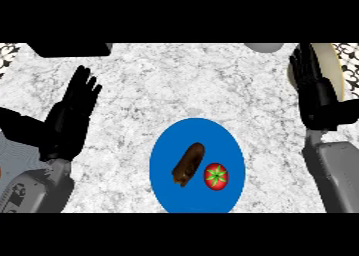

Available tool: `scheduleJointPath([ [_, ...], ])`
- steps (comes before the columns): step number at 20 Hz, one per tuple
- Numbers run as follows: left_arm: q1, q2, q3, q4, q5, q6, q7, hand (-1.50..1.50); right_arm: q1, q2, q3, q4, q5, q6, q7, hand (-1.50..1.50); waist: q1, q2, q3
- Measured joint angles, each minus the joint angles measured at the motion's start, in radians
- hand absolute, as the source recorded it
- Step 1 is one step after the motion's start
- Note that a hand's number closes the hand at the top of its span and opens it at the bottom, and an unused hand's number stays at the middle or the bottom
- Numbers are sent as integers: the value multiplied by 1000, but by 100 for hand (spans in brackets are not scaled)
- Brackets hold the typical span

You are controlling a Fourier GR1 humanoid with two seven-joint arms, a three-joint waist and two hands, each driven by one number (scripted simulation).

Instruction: Pick the sweet potato from the plate and place it in the bowl

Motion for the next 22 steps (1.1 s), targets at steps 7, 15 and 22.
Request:
scheduleJointPath([
  [7, 18, 124, 7, 47, -103, -21, -13, 0, -57, -98, 198, 20, 360, -134, 232, -150, 41, -10, -34],
  [15, 59, 194, 19, 86, -154, -19, -16, 0, 35, -203, 317, 140, 718, -245, 564, -150, -3, -32, -44],
  [22, 83, 222, 26, 105, -164, -32, -25, 0, 22, -120, 456, 141, 990, -232, 901, -150, 5, -44, -38],
])
